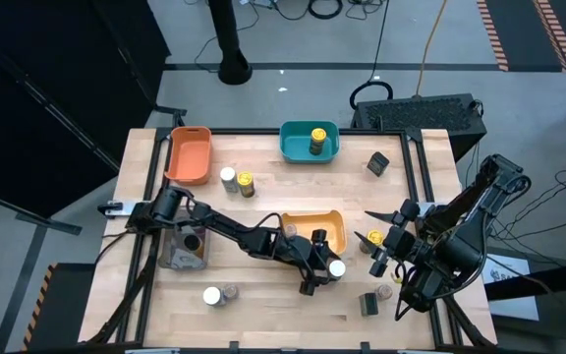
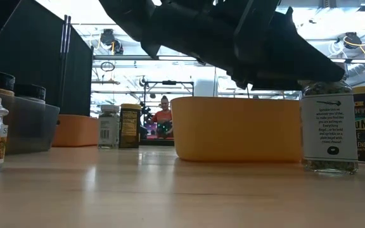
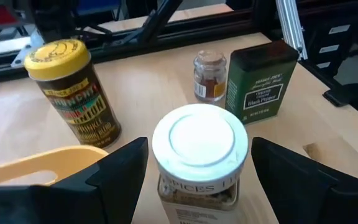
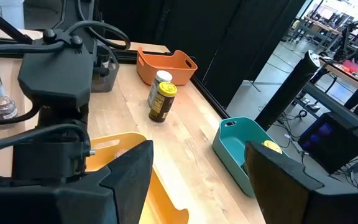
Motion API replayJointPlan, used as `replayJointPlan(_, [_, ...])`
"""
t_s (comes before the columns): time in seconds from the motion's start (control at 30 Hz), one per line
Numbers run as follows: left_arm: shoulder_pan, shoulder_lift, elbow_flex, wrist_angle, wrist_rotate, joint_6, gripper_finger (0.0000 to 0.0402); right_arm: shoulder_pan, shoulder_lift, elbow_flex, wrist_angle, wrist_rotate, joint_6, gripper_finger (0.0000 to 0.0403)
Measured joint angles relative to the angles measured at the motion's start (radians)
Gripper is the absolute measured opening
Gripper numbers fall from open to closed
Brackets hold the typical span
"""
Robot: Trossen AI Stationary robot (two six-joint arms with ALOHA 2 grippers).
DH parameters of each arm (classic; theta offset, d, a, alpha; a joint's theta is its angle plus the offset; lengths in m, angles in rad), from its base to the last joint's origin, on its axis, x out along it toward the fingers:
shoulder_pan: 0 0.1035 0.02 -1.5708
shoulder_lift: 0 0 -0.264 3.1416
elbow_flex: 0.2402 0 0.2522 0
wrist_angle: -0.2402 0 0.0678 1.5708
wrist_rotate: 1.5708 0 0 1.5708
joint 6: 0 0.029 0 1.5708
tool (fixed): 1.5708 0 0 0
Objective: Sort spices by type
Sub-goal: Put the bottom right white spice bottle into the orange bin
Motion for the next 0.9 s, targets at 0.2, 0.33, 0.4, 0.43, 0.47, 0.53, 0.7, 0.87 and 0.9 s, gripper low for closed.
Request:
replayJointPlan(0.2, [-0.002,0.000,0.000,0.006,0.001,0.016,0.0293,0.000,0.000,0.000,0.000,0.000,0.000,0.0238])
replayJointPlan(0.33, [-0.002,0.000,0.000,0.017,0.026,0.027,0.0293,0.000,0.000,0.000,0.000,0.000,0.000,0.0238])
replayJointPlan(0.4, [-0.002,0.000,0.000,0.021,0.027,0.029,0.0292,0.000,0.000,0.000,0.000,0.000,0.000,0.0238])
replayJointPlan(0.43, [-0.002,0.000,0.000,0.022,0.027,0.032,0.0292,0.000,0.000,0.000,0.000,0.000,0.000,0.0238])
replayJointPlan(0.47, [-0.002,0.000,0.000,0.023,0.028,0.034,0.0292,0.000,0.000,0.000,0.000,0.000,0.000,0.0238])
replayJointPlan(0.53, [0.000,0.000,0.000,0.026,0.044,0.051,0.0292,0.000,0.000,0.000,0.000,0.000,0.000,0.0238])
replayJointPlan(0.7, [0.003,0.016,-0.001,0.064,0.076,0.057,0.0292,0.000,0.000,0.000,0.000,0.001,0.000,0.0238])
replayJointPlan(0.87, [0.003,0.016,-0.001,0.071,0.075,0.060,0.0292,0.000,0.000,0.000,0.000,0.000,0.000,0.0238])
replayJointPlan(0.9, [0.003,0.016,-0.001,0.070,0.075,0.060,0.0292,0.000,0.000,0.000,0.000,0.000,0.000,0.0238])
